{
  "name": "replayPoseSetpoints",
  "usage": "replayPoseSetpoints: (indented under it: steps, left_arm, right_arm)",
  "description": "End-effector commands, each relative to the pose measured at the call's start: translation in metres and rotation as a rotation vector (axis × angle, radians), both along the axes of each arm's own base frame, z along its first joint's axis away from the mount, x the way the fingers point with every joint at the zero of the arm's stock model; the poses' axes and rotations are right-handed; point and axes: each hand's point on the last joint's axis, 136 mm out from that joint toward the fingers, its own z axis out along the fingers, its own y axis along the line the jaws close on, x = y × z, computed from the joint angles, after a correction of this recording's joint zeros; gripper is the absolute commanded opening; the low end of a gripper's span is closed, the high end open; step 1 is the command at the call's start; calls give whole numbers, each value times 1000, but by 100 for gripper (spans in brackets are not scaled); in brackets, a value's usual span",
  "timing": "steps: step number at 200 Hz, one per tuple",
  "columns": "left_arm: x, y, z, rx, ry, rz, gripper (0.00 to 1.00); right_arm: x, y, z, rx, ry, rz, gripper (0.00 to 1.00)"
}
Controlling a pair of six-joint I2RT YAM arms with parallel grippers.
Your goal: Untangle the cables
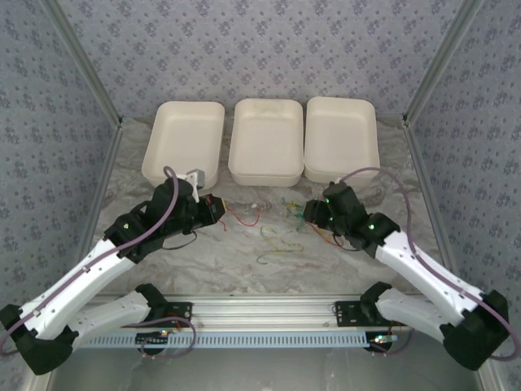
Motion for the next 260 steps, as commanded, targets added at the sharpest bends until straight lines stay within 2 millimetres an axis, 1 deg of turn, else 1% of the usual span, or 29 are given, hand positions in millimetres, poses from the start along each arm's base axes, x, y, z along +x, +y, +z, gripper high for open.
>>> replayPoseSetpoints:
  steps: [1,19,32,44,65,96,109,131,155,170,179,216,233,260]
  left_arm:
    - [1,-10,4,-64,-15,-25,0]
    - [2,-14,2,-79,-11,-32,0]
    - [3,-16,-1,-85,-7,-37,0]
    - [3,-18,-2,-86,-4,-43,0]
    - [1,-18,-2,-88,-1,-47,0]
    - [0,-18,-3,-97,0,-47,0]
    - [-2,-18,-3,-98,1,-50,0]
    - [-3,-17,-3,-98,0,-53,0]
    - [-5,-17,-7,-92,8,-56,0]
    - [-6,-17,-10,-88,12,-55,0]
    - [-6,-17,-10,-89,12,-55,0]
    - [-5,-17,-9,-91,9,-54,0]
    - [-6,-17,-10,-86,13,-56,0]
    - [-6,-16,-14,-76,17,-54,0]
  right_arm:
    - [-17,13,38,32,-125,26,55]
    - [-31,52,44,121,-154,154,56]
    - [-38,83,50,183,-164,247,58]
    - [-43,104,54,198,-158,310,61]
    - [-43,127,52,195,-134,357,62]
    - [-38,144,54,216,-121,376,61]
    - [-36,146,54,216,-118,367,59]
    - [-28,141,52,224,-113,328,57]
    - [-23,136,61,279,-119,306,57]
    - [-24,134,69,287,-129,307,58]
    - [-26,133,70,284,-127,310,60]
    - [-37,130,58,275,-101,316,62]
    - [-41,123,57,283,-114,296,63]
    - [-45,106,69,296,-152,263,64]
